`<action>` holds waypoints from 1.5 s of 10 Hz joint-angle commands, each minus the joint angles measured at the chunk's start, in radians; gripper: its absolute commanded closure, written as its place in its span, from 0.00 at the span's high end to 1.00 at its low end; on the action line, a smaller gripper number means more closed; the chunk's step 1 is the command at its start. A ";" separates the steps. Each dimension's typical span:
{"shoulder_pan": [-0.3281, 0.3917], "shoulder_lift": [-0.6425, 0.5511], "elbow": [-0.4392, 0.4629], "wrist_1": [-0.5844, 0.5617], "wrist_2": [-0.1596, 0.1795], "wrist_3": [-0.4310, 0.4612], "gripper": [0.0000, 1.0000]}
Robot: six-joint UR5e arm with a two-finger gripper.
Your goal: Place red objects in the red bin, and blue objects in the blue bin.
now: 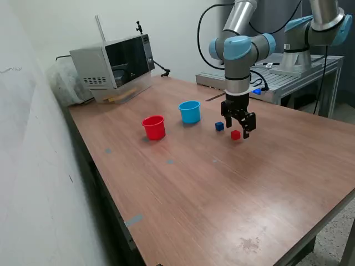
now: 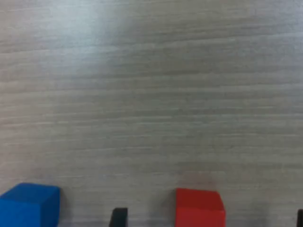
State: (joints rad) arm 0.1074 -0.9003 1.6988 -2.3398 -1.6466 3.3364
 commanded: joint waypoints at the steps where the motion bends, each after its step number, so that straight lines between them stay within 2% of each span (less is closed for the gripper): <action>1: 0.000 0.001 0.001 0.002 0.001 0.000 1.00; 6: -0.003 0.001 0.001 0.008 0.001 0.000 1.00; 7: -0.003 0.001 0.001 0.008 0.002 0.000 0.00; 15: -0.003 0.001 0.001 0.010 -0.002 -0.001 0.00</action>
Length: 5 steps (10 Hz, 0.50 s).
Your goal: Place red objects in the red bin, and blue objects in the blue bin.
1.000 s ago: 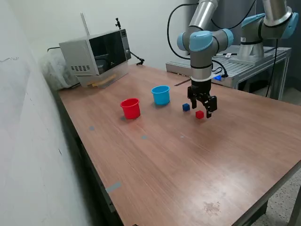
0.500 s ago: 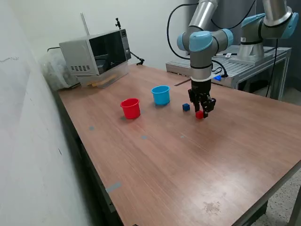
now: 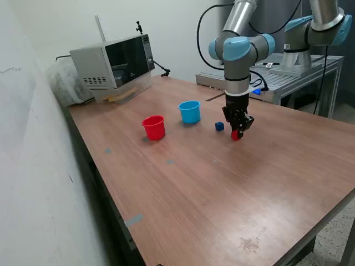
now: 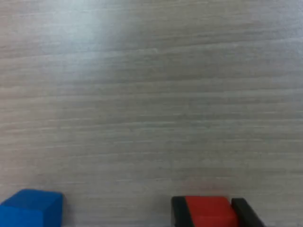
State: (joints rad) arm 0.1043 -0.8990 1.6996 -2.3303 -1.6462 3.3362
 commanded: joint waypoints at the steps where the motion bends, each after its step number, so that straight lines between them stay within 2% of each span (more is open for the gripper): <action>1: -0.005 -0.017 0.000 0.000 -0.006 -0.001 0.00; 2: -0.021 -0.071 0.000 0.005 -0.010 -0.001 0.00; 4: -0.034 -0.170 -0.003 0.101 -0.009 -0.001 0.00; 5: -0.079 -0.201 -0.006 0.114 -0.012 -0.009 0.00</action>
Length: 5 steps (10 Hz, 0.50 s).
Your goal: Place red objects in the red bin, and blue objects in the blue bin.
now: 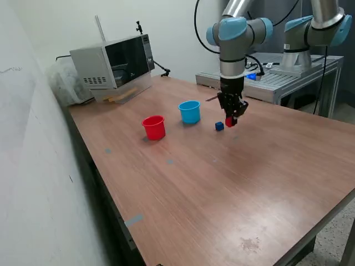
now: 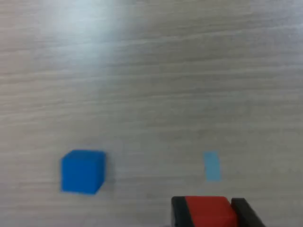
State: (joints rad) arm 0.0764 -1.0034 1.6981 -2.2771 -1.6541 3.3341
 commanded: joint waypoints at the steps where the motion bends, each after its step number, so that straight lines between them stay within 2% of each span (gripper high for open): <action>1: -0.090 -0.104 -0.008 0.065 -0.006 -0.010 0.00; 2: -0.121 -0.103 -0.020 0.065 -0.006 -0.016 0.00; 5: -0.173 -0.074 -0.164 0.067 -0.006 -0.031 0.00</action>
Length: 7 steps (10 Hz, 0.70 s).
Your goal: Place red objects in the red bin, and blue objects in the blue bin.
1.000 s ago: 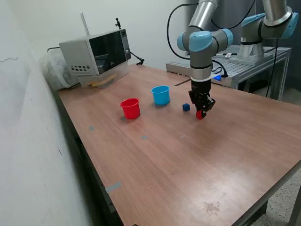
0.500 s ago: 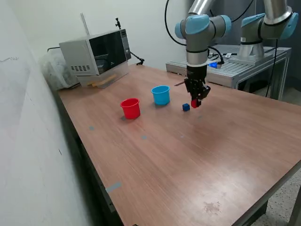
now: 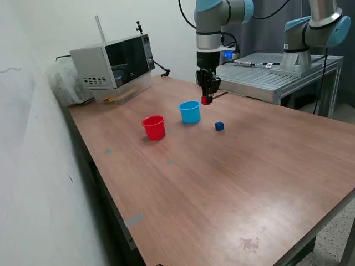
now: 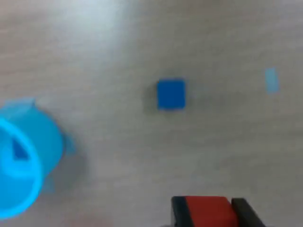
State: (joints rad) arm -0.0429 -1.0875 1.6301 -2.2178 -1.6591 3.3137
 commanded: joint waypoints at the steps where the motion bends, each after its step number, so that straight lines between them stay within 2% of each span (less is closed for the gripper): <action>1: -0.058 0.023 -0.122 0.007 -0.001 -0.011 0.00; 4: -0.067 0.092 -0.194 0.020 -0.001 -0.011 0.00; 7: -0.126 0.165 -0.275 0.053 0.001 -0.011 0.00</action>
State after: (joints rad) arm -0.1272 -0.9855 1.4273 -2.1832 -1.6589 3.3030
